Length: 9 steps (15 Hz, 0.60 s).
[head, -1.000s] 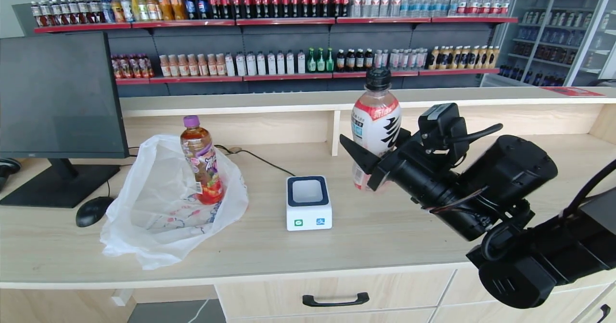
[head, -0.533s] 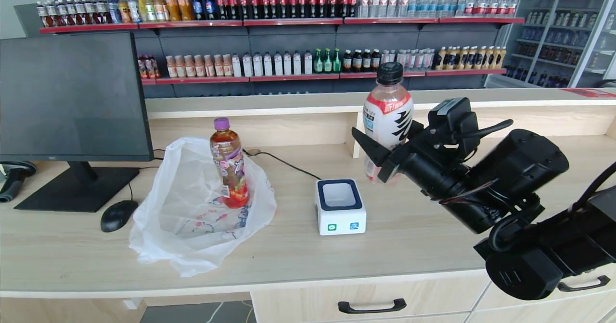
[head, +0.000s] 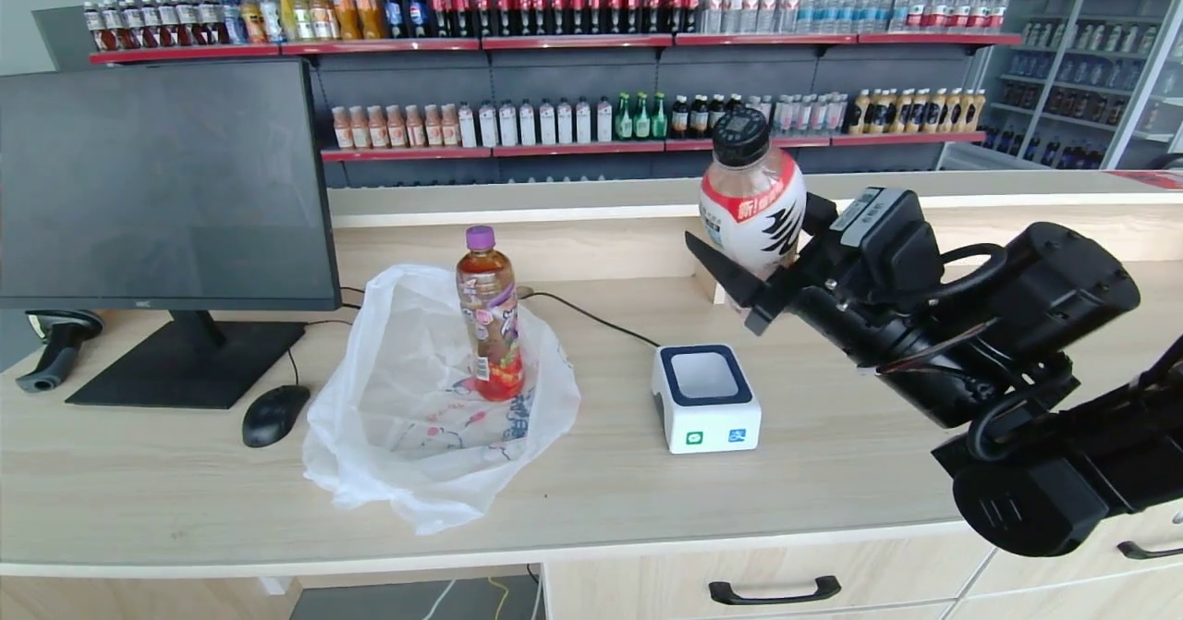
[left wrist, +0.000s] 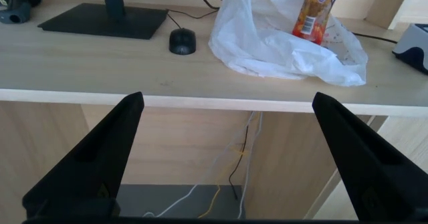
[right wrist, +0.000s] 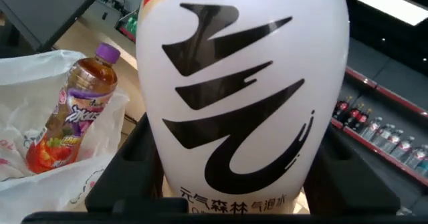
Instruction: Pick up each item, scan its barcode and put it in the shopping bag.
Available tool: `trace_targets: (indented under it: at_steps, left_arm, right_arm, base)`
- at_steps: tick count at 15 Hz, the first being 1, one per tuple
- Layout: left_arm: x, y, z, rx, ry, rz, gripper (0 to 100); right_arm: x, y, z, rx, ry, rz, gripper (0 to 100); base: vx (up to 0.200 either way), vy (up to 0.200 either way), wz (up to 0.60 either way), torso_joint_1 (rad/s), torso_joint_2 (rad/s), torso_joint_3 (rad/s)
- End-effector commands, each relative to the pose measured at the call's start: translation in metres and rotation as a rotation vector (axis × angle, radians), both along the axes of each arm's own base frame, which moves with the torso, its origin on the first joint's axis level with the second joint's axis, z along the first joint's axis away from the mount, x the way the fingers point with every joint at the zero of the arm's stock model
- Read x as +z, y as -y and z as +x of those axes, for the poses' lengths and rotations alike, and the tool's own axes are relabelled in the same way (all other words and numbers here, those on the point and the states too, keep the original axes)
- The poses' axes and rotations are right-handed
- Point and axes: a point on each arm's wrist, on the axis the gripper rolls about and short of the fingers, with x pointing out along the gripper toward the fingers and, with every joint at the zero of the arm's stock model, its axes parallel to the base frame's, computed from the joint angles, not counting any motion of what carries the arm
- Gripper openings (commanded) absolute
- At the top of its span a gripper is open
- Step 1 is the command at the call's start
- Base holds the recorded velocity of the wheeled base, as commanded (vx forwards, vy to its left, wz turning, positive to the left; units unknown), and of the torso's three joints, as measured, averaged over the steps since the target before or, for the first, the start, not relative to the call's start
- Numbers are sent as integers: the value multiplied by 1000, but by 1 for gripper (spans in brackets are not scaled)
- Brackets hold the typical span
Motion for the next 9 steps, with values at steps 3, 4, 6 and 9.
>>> trace_targets:
  at_steps: [3,4,6,9]
  left_arm:
    - [0,0,0,1,3,1,100]
    - [0,0,0,1,3,1,100]
    - [1,0,0,1,5,1,100]
    - [1,0,0,1,6,2,100]
  right_arm:
    - [-17,9,-19,19,-8,-117,0]
    - [-23,13,-27,26,-28,-140,0]
    - [-30,14,-32,59,-24,-186,0]
    - [-44,14,-24,136,-2,-265,0]
  base:
    - [0,0,0,0,0,0]
    - [0,0,0,0,0,0]
    - [0,0,0,0,0,0]
    - [0,0,0,0,0,0]
